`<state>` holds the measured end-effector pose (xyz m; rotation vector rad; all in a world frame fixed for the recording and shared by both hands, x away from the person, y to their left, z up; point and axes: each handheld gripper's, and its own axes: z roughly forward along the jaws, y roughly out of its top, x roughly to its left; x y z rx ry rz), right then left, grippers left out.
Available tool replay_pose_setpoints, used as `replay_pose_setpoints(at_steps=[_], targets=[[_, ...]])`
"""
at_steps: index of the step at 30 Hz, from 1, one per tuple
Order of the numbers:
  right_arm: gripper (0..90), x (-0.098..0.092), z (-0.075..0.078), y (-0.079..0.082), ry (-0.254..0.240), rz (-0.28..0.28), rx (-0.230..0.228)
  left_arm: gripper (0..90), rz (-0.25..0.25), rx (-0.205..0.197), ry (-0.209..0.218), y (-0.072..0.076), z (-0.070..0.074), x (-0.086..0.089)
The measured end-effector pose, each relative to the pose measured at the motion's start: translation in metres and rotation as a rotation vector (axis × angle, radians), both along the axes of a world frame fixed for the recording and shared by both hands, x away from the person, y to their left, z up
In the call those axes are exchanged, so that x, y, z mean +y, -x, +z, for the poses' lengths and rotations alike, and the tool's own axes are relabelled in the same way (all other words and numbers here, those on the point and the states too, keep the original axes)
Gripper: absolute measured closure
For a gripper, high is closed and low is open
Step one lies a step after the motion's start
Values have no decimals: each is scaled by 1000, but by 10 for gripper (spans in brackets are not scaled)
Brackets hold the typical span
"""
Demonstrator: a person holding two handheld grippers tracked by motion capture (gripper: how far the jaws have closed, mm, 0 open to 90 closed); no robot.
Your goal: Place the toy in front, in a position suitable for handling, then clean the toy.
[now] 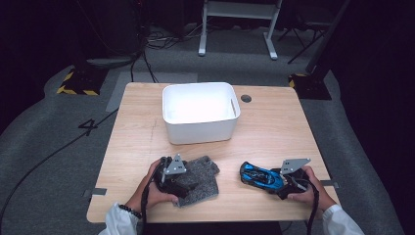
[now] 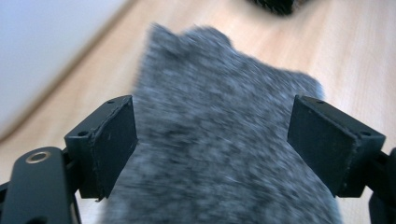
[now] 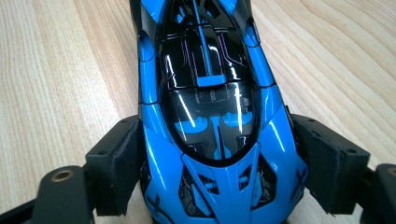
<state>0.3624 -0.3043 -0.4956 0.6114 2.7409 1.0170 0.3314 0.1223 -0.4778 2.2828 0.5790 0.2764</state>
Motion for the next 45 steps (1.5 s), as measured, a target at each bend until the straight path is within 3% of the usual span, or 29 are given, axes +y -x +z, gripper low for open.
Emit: replay_pose_setpoints(at_steps=[2, 5, 8, 17, 24, 29, 45], targets=[[221, -2, -1, 2, -5, -11, -5, 161, 1, 16, -34, -3, -7, -2], [219, -2, -1, 4, -9, -17, -14, 169, 28, 40, -45, -11, -15, -2], [219, -1, -1, 4, -2, -12, -17, 186, 34, 38, -63, -15, -20, -2], [216, -4, -4, 5, -35, -12, -37, 196, 42, 20, -69, -18, -23, -3], [212, -5, -5, 4, -43, -3, -34, 201, 51, 34, -49, -20, -24, -2], [209, -3, -4, 6, -31, -32, -31, 229, 52, 51, -67, -22, -22, -3], [229, -1, -7, 3, -68, 24, -49, 608, 78, 22, -70, -31, -18, 1]])
